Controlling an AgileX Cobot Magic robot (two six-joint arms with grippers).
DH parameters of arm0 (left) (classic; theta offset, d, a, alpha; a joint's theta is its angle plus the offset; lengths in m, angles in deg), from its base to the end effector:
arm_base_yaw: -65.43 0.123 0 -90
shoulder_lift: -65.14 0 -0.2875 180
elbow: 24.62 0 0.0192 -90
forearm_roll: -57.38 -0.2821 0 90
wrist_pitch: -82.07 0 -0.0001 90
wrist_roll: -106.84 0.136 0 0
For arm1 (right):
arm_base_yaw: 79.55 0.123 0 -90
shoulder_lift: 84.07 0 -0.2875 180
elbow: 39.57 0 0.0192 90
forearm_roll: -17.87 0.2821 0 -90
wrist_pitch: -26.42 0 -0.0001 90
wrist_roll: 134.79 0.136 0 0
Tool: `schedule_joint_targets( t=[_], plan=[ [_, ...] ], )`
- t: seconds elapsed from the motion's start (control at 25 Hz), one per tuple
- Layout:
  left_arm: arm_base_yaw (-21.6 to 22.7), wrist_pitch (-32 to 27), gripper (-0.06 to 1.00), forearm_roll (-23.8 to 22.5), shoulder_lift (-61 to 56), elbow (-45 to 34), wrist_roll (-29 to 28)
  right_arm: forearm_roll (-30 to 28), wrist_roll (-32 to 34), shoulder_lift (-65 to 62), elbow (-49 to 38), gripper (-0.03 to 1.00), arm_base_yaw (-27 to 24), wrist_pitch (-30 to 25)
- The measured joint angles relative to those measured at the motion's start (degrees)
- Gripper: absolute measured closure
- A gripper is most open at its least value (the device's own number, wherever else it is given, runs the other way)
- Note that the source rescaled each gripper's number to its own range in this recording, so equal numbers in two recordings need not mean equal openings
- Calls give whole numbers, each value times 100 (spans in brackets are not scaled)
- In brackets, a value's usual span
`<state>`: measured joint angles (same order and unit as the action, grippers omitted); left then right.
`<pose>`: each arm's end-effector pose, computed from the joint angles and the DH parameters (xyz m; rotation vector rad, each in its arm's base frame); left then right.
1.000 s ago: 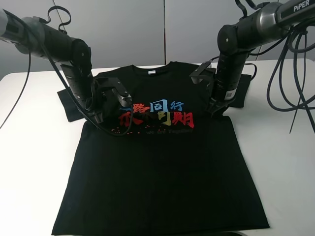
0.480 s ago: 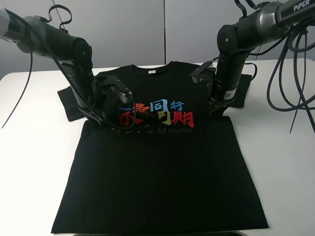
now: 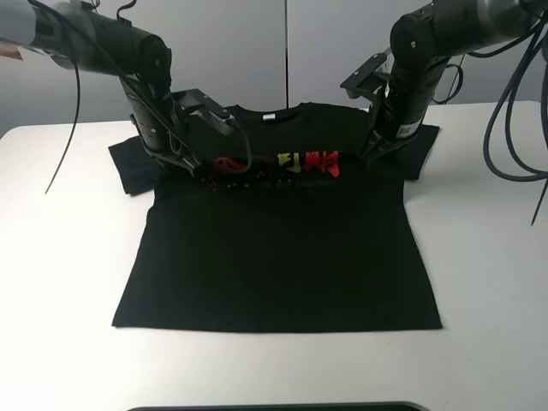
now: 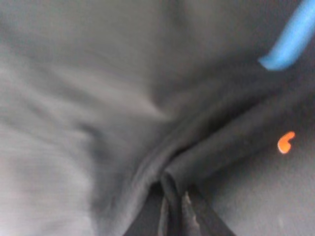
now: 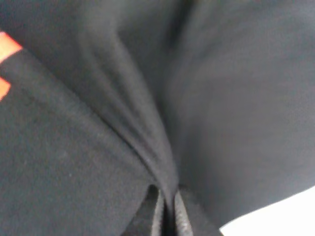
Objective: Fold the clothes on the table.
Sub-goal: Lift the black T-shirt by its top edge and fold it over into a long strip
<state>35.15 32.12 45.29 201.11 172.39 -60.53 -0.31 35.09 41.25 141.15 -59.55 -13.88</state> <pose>0.4342 -0.2282 0.0716 1.2284 2.6459 0.2089 0.4296 0.1271 0.0855 -1.0310 2.6524 -0.3050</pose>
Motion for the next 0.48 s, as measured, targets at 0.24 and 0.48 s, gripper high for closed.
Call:
schedule_joint_targets(
  t=[0.24, 0.48],
  plan=[
    [0, -462, 94, -229, -10, 1098, -291, -988, 671, -335, 378, 97, 0, 176],
    [0, -480, 94, -397, -490, 1550, -303, -1225, 735, -580, 952, 97, 0, 166]
  ],
)
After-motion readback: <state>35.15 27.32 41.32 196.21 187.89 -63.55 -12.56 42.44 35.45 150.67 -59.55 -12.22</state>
